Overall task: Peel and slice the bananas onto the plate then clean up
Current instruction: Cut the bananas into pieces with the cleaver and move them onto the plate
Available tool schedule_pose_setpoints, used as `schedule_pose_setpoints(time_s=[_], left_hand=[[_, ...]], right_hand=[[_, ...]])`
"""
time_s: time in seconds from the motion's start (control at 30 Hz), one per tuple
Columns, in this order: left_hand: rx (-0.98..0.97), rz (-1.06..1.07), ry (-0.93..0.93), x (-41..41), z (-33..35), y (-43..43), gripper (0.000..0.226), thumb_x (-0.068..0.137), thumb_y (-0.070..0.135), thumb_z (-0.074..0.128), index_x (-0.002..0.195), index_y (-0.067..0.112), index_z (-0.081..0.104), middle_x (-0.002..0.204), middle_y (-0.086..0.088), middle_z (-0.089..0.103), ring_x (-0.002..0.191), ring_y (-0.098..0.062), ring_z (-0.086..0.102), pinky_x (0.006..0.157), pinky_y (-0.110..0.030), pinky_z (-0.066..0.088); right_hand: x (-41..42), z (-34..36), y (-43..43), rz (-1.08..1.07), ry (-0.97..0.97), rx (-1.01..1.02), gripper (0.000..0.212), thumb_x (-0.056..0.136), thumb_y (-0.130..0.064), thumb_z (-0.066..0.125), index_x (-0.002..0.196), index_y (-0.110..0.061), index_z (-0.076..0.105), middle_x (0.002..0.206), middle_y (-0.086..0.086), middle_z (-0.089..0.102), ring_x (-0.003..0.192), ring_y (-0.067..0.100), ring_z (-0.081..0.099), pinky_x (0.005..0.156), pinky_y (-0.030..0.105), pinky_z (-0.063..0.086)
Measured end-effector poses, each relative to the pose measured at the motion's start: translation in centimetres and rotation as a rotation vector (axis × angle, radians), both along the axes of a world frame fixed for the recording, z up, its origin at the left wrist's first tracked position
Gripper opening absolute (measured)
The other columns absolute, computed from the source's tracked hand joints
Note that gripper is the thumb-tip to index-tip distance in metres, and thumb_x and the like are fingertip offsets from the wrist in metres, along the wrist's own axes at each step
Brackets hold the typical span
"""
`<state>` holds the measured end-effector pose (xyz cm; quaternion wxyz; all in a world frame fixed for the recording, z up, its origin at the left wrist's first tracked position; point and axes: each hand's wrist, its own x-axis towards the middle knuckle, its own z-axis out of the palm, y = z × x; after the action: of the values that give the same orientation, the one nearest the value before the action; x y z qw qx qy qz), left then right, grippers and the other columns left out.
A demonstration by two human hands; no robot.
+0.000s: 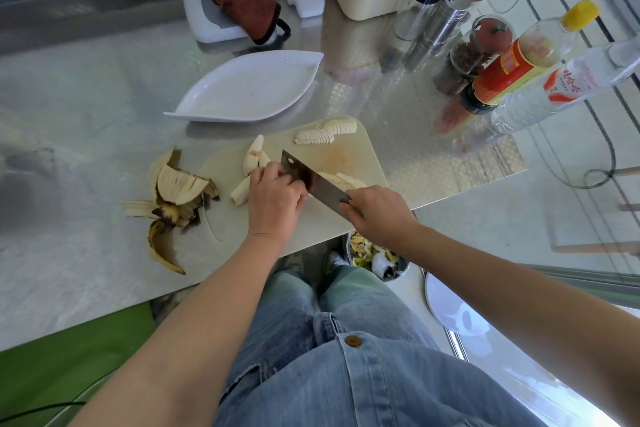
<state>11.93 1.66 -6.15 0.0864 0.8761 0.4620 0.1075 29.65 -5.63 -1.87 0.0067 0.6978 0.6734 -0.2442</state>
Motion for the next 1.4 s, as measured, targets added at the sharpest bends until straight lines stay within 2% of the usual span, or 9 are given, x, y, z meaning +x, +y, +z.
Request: schedule_pose_setpoints(time_s=[0.13, 0.27, 0.4, 0.73, 0.93, 1.07, 1.17, 1.27, 1.4], left_hand=[[0.005, -0.002, -0.008, 0.0, 0.1, 0.0, 0.011, 0.07, 0.02, 0.083, 0.069, 0.018, 0.072, 0.068, 0.004, 0.068, 0.085, -0.026, 0.053, 0.076, -0.035, 0.029], [0.016, 0.005, -0.005, 0.0, 0.1, 0.0, 0.01, 0.071, 0.022, 0.081, 0.069, 0.018, 0.072, 0.067, 0.003, 0.068, 0.085, -0.025, 0.053, 0.076, -0.035, 0.03], [0.011, 0.02, -0.003, 0.0, 0.1, -0.1, 0.012, 0.07, 0.022, 0.083, 0.069, 0.019, 0.071, 0.069, 0.004, 0.069, 0.086, -0.025, 0.053, 0.077, -0.035, 0.03], [0.001, 0.03, -0.007, 0.0, 0.2, -0.1, 0.013, 0.067, 0.02, 0.085, 0.067, 0.018, 0.071, 0.067, 0.003, 0.069, 0.085, -0.026, 0.054, 0.076, -0.035, 0.029], [-0.005, 0.038, -0.01, 0.1, 0.0, -0.1, 0.014, 0.067, 0.019, 0.085, 0.065, 0.02, 0.071, 0.065, 0.005, 0.067, 0.085, -0.024, 0.053, 0.075, -0.034, 0.029], [0.017, 0.064, -0.019, 0.1, -0.2, -0.1, 0.013, 0.068, 0.021, 0.084, 0.067, 0.02, 0.071, 0.065, 0.005, 0.067, 0.084, -0.025, 0.052, 0.076, -0.034, 0.028], [0.025, 0.111, 0.017, 0.0, -0.3, -0.3, 0.012, 0.07, 0.028, 0.082, 0.069, 0.021, 0.072, 0.068, 0.005, 0.067, 0.085, -0.024, 0.05, 0.077, -0.034, 0.029], [0.022, 0.14, 0.042, -0.1, -0.4, -0.3, 0.013, 0.069, 0.033, 0.082, 0.071, 0.024, 0.073, 0.072, 0.005, 0.066, 0.087, -0.023, 0.047, 0.078, -0.035, 0.028], [0.022, 0.149, 0.044, -0.1, -0.4, -0.4, 0.012, 0.069, 0.034, 0.082, 0.072, 0.025, 0.075, 0.073, 0.005, 0.066, 0.087, -0.024, 0.047, 0.078, -0.035, 0.027]], right_hand=[[-0.2, -0.6, -0.4, 0.003, -0.021, -0.026, 0.03, 0.099, -0.036, 0.041, 0.087, -0.016, 0.059, 0.07, -0.001, 0.051, 0.065, 0.021, 0.05, 0.058, 0.028, 0.035], [0.1, -0.7, -0.3, -0.006, 0.002, -0.016, 0.03, 0.098, -0.036, 0.042, 0.075, -0.019, 0.049, 0.067, -0.001, 0.049, 0.063, 0.022, 0.05, 0.056, 0.028, 0.034], [-0.1, -0.1, -0.3, -0.034, 0.033, 0.027, 0.031, 0.098, -0.034, 0.045, 0.071, -0.017, 0.044, 0.064, -0.001, 0.046, 0.058, 0.021, 0.044, 0.049, 0.027, 0.025], [-0.2, -0.2, -0.1, -0.02, 0.02, 0.02, 0.027, 0.098, -0.035, 0.044, 0.075, -0.02, 0.047, 0.068, 0.0, 0.049, 0.061, 0.021, 0.046, 0.056, 0.027, 0.031], [-0.4, -1.0, -0.5, -0.031, 0.01, -0.021, 0.031, 0.098, -0.036, 0.042, 0.083, -0.015, 0.059, 0.067, -0.001, 0.049, 0.061, 0.02, 0.048, 0.057, 0.027, 0.031], [-0.1, -0.8, -0.4, -0.03, 0.017, 0.003, 0.03, 0.098, -0.037, 0.043, 0.075, -0.019, 0.051, 0.066, -0.002, 0.049, 0.061, 0.019, 0.047, 0.056, 0.027, 0.031], [-0.1, -0.4, -0.4, -0.054, 0.029, 0.017, 0.033, 0.098, -0.037, 0.044, 0.074, -0.015, 0.051, 0.066, 0.0, 0.049, 0.061, 0.021, 0.045, 0.056, 0.028, 0.03], [-0.2, -0.1, -0.3, -0.049, 0.028, 0.016, 0.032, 0.097, -0.036, 0.044, 0.071, -0.017, 0.044, 0.065, -0.001, 0.045, 0.062, 0.022, 0.042, 0.056, 0.029, 0.03], [-0.2, 0.1, -0.2, -0.031, 0.024, 0.01, 0.03, 0.098, -0.036, 0.044, 0.073, -0.019, 0.044, 0.067, 0.0, 0.046, 0.063, 0.022, 0.044, 0.057, 0.029, 0.032]])
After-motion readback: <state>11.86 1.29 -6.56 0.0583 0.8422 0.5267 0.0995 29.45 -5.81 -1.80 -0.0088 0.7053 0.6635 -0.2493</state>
